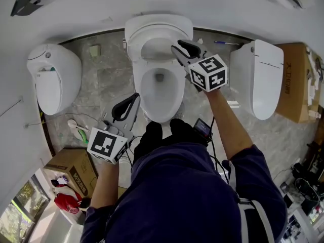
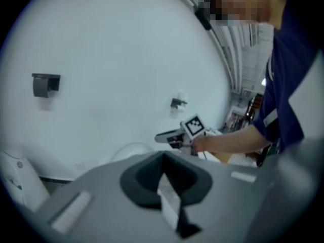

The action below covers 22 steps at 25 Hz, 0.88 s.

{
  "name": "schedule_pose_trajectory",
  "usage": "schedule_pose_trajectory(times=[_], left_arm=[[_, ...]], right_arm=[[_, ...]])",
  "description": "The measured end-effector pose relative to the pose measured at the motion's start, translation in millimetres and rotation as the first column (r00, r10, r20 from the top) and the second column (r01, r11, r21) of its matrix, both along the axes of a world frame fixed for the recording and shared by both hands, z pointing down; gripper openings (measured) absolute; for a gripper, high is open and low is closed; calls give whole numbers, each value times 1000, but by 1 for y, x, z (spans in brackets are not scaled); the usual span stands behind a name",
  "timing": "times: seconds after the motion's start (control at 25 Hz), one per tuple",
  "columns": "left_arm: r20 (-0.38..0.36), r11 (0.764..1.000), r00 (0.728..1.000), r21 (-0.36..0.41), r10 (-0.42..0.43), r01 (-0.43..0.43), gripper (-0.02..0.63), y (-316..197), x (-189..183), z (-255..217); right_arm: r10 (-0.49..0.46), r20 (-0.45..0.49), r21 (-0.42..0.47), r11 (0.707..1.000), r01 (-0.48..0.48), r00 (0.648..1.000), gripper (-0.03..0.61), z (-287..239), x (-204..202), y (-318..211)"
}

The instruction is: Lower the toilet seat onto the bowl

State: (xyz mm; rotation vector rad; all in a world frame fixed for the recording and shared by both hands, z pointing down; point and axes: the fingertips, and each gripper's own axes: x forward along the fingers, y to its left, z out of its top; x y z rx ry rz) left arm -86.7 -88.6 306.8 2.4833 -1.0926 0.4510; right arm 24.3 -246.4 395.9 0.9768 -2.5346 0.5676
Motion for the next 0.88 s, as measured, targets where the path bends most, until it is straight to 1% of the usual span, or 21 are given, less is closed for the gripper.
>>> schedule_pose_trajectory(times=[0.16,0.28,0.4,0.52,0.64,0.88], left_arm=[[1,1000,1000,-10,-13,13,3,2,-1,3],[1,1000,1000,-16,-26,26,3,6,-5,5],[26,999,999,-40,-33,34,3,11,-11,9],[40,997,998,-60,-53,55,3,13,-14,10],[44,997,998,-61,-49,52,3,18,-16,13],[51,994,998,-94,-44,48,3,32,-15,20]], right_arm=[[8,-28,12,1000,-7,1000,104,9,5,-16],[6,-56,14,1000,-5,998,119,18,8,-26],[-15,-108,21,1000,18,994,129,29,8,-35],[-42,-190,25,999,47,981,135,49,10,-46],[-51,-266,29,998,61,963,141,70,14,-57],[-60,-337,5,998,66,940,143,103,21,-68]])
